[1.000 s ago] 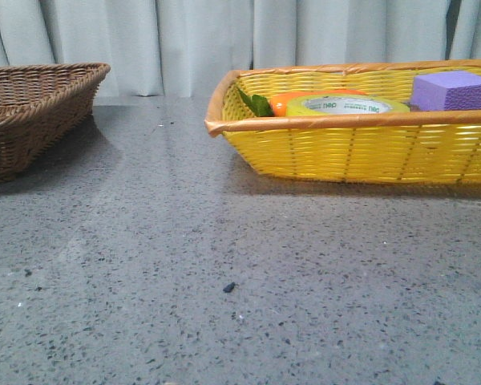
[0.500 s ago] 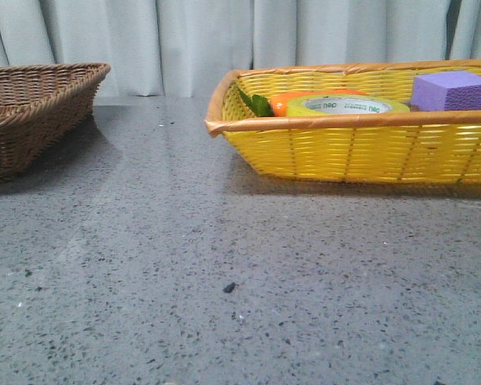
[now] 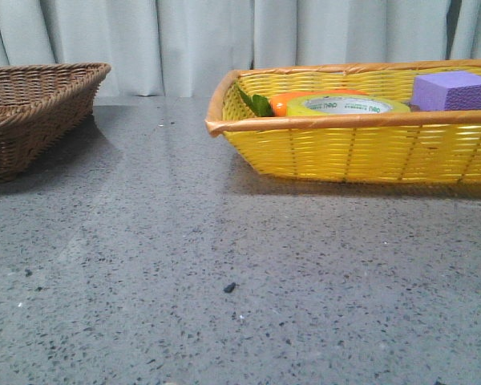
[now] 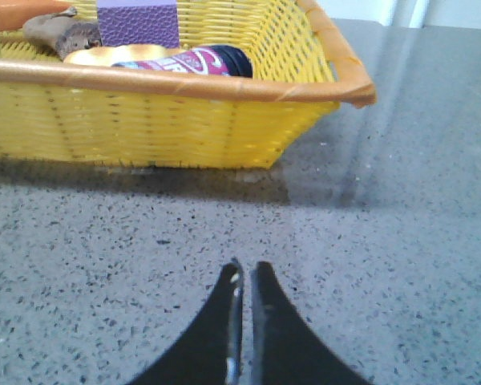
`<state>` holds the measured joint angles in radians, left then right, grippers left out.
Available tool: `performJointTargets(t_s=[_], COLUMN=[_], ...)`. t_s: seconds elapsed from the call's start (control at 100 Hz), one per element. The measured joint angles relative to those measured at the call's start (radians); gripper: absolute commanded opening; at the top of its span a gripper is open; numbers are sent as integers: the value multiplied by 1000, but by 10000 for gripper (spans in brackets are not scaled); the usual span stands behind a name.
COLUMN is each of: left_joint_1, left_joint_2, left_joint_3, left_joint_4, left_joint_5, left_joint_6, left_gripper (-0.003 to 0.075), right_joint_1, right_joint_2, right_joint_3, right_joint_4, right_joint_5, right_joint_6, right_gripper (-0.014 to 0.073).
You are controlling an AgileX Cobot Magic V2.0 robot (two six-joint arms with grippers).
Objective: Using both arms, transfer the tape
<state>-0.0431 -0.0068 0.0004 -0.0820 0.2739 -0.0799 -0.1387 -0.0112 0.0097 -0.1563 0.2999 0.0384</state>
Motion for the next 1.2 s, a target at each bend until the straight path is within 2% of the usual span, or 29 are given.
performJointTargets(t_s=[0.2, 0.59, 0.89, 1.05, 1.2], left_joint_1=[0, 0, 0, 0, 0], left_joint_2=[0, 0, 0, 0, 0], left_joint_3=[0, 0, 1, 0, -22], left_joint_4=[-2, -2, -2, -2, 0], left_joint_5=[-6, -85, -110, -125, -122], left_joint_6=[0, 0, 0, 0, 0], left_gripper=[-21, -21, -21, -21, -21], right_joint_1=[0, 0, 0, 0, 0], right_joint_2=[0, 0, 0, 0, 0], right_joint_3=[0, 0, 0, 0, -23], right_joint_4=[-1, -5, -5, 50, 91], right_joint_5=[-52, -300, -312, -310, -217], right_joint_6=[0, 0, 0, 0, 0], right_gripper=[-67, -67, -67, -67, -67])
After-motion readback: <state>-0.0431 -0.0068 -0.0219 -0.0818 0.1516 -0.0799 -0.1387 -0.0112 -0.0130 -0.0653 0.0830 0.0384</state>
